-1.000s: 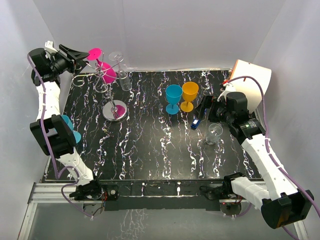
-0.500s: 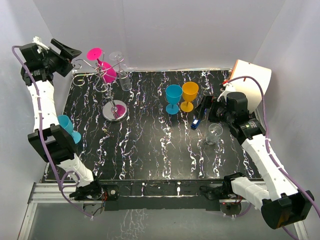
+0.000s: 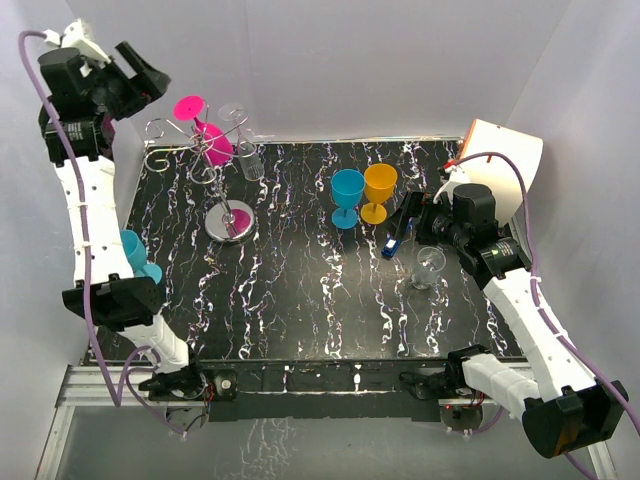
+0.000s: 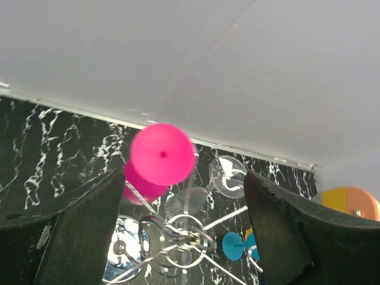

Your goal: Take the wine glass off the wine glass rack

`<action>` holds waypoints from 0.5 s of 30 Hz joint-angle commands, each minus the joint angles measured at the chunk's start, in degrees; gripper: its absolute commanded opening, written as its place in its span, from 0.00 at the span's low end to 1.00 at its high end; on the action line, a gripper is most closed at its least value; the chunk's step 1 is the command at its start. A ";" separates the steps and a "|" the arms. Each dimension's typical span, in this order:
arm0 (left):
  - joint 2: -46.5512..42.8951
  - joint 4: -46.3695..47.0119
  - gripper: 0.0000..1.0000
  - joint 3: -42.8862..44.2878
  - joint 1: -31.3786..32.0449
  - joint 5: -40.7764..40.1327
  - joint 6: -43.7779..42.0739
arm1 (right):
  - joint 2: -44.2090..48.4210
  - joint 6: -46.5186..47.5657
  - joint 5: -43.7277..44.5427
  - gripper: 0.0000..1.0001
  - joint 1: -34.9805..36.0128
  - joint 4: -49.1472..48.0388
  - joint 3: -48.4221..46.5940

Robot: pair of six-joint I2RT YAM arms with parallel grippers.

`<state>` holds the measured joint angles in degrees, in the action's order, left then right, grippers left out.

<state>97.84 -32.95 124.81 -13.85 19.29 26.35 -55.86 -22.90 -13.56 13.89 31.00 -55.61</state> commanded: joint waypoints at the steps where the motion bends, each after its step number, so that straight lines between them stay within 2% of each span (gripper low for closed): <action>1: 0.71 -5.52 0.78 4.07 4.51 -6.39 -7.36 | 0.31 -0.31 -1.72 0.98 0.35 -3.93 -1.36; 7: 3.46 -8.45 0.72 8.01 13.85 -17.48 -16.93 | 0.58 -0.31 -1.82 0.98 0.33 -4.20 -1.32; 11: 6.20 -10.73 0.69 12.07 16.83 -22.49 -20.12 | 0.48 -0.48 -2.33 0.98 0.30 -4.28 -0.71; 15: 7.56 -11.83 0.72 12.93 17.63 -24.61 -20.13 | 0.74 -0.62 -2.32 0.99 0.34 -4.35 -0.09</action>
<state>105.75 -42.46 134.91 3.73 0.27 8.91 -55.86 -23.05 -15.18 13.89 30.83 -55.59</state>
